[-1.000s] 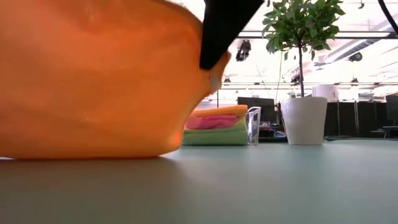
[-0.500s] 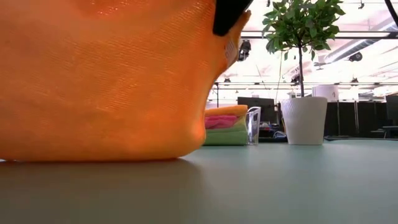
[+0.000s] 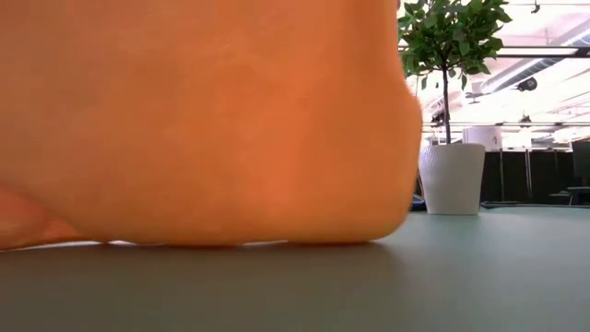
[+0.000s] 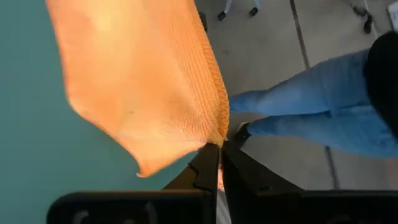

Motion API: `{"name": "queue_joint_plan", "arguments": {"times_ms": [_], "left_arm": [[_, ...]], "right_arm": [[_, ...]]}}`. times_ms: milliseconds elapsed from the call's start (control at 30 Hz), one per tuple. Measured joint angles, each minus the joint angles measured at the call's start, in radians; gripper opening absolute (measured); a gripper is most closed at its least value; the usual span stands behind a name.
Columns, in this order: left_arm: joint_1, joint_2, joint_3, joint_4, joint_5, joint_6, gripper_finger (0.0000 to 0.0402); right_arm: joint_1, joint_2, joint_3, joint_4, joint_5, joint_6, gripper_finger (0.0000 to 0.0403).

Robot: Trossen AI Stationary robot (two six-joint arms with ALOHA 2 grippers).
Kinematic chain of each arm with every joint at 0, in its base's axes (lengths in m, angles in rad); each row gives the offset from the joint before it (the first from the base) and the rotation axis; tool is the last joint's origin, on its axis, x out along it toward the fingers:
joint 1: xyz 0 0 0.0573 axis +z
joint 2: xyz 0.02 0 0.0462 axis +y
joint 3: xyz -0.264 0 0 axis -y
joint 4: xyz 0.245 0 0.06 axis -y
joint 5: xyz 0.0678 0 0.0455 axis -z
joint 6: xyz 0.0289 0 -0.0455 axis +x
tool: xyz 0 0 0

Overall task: Fold microfiber towels
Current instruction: Fold the orange towel

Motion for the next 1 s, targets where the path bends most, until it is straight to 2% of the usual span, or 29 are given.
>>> {"name": "queue_joint_plan", "arguments": {"times_ms": [267, 500, 733, 1000], "left_arm": [[0.08, 0.0, 0.0, -0.001, -0.014, 0.288, 0.0001], [0.185, 0.0, 0.0, -0.088, -0.115, 0.562, 0.0001], [0.321, 0.001, 0.008, -0.237, -0.227, 0.687, 0.0001], [0.516, 0.001, 0.077, -0.264, -0.353, 0.878, 0.0001]], "right_arm": [[0.003, -0.098, 0.0, -0.064, 0.13, 0.06, 0.0009], [-0.017, -0.179, 0.0, -0.063, 0.251, 0.028, 0.0009], [-0.072, -0.217, -0.012, -0.062, 0.377, -0.158, 0.0009], [-0.246, -0.217, -0.075, -0.063, 0.472, -0.382, 0.0009]]}}
